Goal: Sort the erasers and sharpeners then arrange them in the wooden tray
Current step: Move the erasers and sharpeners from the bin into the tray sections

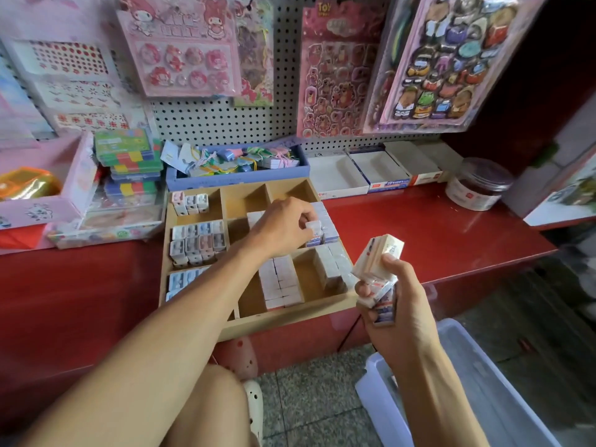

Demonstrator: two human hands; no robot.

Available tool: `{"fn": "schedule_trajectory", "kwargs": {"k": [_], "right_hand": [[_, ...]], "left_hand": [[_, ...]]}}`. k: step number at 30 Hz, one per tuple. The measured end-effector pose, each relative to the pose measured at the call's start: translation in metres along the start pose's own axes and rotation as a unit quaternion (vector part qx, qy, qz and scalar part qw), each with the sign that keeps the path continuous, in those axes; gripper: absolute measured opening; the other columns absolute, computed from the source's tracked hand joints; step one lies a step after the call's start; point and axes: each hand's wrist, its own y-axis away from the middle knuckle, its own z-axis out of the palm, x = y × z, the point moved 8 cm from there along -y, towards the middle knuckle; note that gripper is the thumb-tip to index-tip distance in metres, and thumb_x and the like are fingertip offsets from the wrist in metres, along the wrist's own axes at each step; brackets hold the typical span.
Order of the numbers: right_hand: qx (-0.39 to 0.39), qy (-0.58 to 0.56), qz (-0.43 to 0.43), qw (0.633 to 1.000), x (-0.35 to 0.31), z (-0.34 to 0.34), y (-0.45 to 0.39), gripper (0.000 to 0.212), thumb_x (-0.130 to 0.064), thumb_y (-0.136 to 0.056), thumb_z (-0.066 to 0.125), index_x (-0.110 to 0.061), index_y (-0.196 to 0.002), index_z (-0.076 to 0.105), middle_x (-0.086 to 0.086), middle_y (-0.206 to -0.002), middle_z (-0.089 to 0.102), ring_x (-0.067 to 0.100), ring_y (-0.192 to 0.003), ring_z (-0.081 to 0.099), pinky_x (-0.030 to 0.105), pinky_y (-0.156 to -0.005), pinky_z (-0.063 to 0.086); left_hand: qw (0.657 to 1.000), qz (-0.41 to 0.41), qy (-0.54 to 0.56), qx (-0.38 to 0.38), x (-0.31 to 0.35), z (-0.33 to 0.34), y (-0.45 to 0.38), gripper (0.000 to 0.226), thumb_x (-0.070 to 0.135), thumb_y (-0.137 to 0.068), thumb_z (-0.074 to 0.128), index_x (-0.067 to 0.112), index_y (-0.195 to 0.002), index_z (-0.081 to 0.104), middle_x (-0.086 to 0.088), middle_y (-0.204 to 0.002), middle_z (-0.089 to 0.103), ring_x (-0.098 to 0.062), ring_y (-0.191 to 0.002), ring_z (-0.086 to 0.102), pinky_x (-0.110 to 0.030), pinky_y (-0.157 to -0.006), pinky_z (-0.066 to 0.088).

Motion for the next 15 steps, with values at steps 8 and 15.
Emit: {"fn": "schedule_trajectory", "kwargs": {"k": [8, 15], "right_hand": [[-0.008, -0.023, 0.006, 1.0, 0.001, -0.012, -0.005, 0.037, -0.035, -0.072, 0.064, -0.012, -0.102, 0.062, -0.001, -0.068, 0.055, 0.006, -0.048, 0.049, 0.016, -0.033, 0.026], [-0.027, -0.037, -0.002, 0.999, 0.001, -0.018, -0.005, 0.045, -0.035, -0.074, 0.062, -0.009, -0.111, 0.063, 0.003, -0.075, 0.058, 0.008, -0.05, 0.051, 0.017, -0.032, 0.029]], "left_hand": [[0.999, 0.017, -0.031, 0.006, 0.005, 0.017, -0.004, 0.011, 0.014, -0.085, 0.065, 0.012, -0.091, 0.075, 0.004, -0.089, 0.07, -0.011, -0.081, 0.063, -0.025, -0.071, 0.05], [1.0, -0.011, -0.018, -0.013, -0.005, 0.025, -0.009, 0.008, 0.02, -0.087, 0.071, 0.018, -0.094, 0.073, 0.005, -0.087, 0.068, -0.008, -0.08, 0.063, -0.023, -0.069, 0.05]]}}
